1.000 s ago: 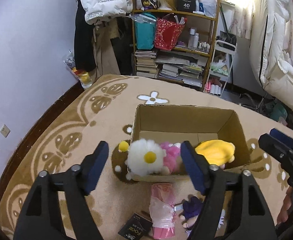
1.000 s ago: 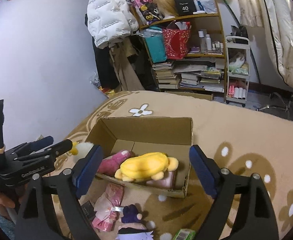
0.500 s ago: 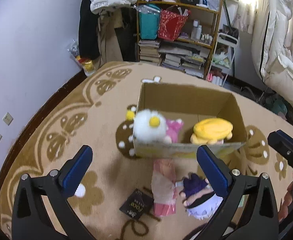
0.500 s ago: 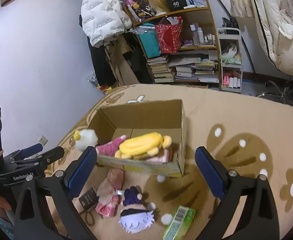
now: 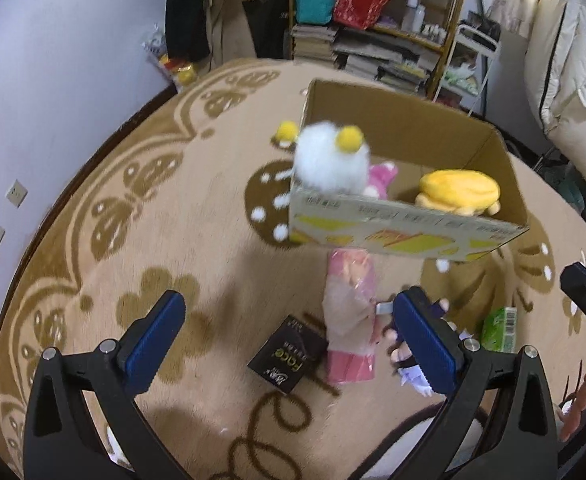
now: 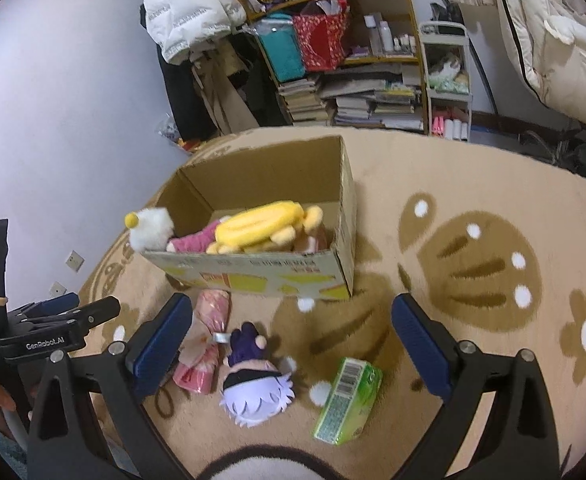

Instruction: Organize soft objects

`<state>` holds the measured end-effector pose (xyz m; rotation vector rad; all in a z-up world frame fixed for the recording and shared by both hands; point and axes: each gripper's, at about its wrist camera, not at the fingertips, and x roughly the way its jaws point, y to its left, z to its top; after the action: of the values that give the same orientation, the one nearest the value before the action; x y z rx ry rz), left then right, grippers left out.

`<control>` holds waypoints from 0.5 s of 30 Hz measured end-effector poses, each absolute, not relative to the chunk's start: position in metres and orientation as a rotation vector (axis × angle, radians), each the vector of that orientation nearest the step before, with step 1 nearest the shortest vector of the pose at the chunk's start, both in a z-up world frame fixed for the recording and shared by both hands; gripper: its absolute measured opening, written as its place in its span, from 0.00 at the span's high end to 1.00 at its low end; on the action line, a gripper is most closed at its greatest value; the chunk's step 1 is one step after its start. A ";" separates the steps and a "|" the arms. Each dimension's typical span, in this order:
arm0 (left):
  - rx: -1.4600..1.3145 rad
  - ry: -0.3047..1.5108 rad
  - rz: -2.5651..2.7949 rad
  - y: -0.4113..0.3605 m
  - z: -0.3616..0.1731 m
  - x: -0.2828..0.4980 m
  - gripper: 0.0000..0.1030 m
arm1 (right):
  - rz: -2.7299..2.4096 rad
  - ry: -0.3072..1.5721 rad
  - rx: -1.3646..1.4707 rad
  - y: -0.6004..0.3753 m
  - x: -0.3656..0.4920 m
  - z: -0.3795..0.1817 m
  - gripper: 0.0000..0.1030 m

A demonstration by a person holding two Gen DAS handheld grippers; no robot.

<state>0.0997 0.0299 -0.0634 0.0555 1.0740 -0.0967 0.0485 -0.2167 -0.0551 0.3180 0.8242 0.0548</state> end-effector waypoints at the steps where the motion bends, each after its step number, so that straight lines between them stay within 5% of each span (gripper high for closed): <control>1: 0.052 1.085 -0.093 0.031 -0.067 0.100 0.00 | 0.052 0.836 0.321 -0.217 0.049 -0.057 0.00; 15: 0.061 1.201 -0.044 0.036 -0.101 0.110 0.00 | 0.016 0.977 0.433 -0.232 0.048 -0.099 0.00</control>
<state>0.1098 0.0364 -0.1006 0.0606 1.2007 -0.0436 0.0484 -0.2316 -0.0988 0.4325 0.9767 0.0158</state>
